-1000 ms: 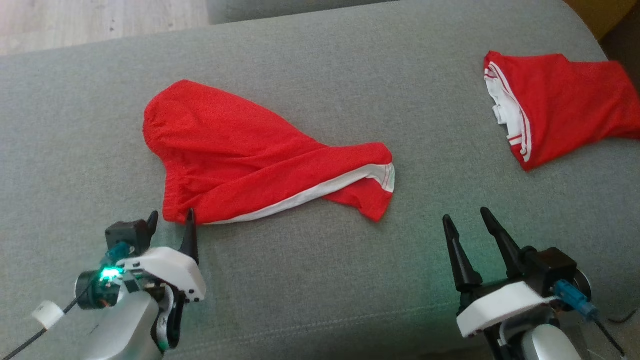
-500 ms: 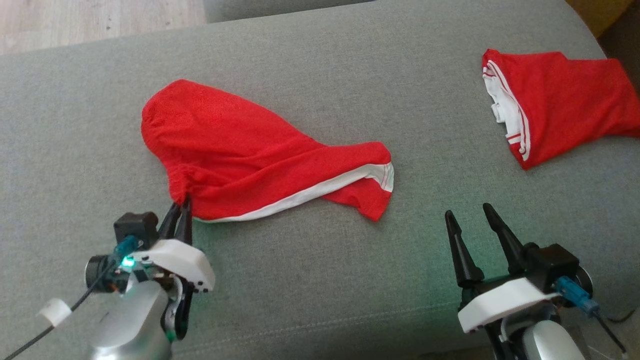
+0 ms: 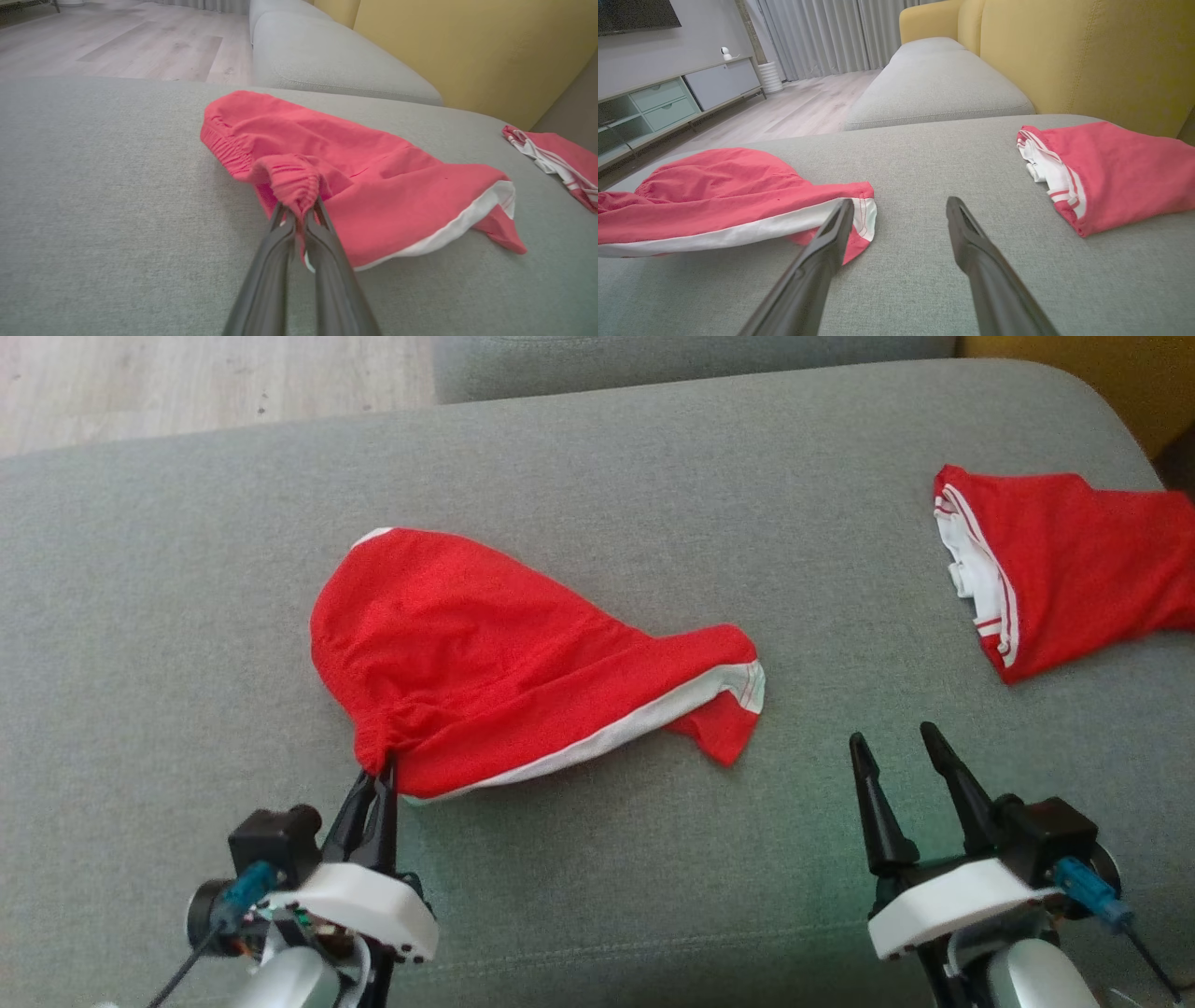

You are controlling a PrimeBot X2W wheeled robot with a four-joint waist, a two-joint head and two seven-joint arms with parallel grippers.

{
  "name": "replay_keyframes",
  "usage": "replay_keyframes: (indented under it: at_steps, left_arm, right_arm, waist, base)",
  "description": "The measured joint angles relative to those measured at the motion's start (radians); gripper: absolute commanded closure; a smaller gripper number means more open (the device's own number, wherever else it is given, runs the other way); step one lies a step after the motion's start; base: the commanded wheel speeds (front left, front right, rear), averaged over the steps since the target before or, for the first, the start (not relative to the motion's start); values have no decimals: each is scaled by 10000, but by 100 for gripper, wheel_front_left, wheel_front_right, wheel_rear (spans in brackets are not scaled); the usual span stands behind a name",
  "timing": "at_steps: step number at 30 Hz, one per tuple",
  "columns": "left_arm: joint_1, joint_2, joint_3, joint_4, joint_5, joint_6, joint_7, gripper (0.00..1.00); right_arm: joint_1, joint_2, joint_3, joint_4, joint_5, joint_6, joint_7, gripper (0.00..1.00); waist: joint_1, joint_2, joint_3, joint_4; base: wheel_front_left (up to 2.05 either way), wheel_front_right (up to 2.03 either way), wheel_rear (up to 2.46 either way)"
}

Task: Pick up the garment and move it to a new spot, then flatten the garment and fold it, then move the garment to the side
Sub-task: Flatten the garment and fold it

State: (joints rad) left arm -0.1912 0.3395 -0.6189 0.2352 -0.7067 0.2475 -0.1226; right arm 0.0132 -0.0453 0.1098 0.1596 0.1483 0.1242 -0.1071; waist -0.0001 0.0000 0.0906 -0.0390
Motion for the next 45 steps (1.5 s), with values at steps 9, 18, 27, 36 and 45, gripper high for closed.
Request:
replay_keyframes:
  at_steps: [9,18,27,36,45]
  left_arm:
    - [-835,-107,295,686,-460,148,640,100]
    - [-2903,-805,646,3735,-771,-552,416,100]
    - [-3605,-1154,635,5258,-780,-1198,-48,0]
    - [-3431,-1386,288,5218,-581,-1597,-757,0]
    - [-2443,-1352,-52,4652,-408,-1536,-872,0]
  right_arm:
    - [-25,0,259,29,0,0,0,0]
    - [-148,0,213,-33,-90,0,12,0]
    - [-250,0,144,-19,-88,0,4,0]
    - [-204,0,142,100,-71,0,-2,0]
    - [82,0,127,157,-69,0,0,0]
  waist:
    - [1,0,193,-328]
    - [3,0,718,-1065]
    - [2,0,701,-1067]
    - [1,0,228,-514]
    - [0,0,-314,31]
  base:
    - [0,0,0]
    - [0,0,0]
    - [0,0,0]
    - [0,0,0]
    - [0,0,0]
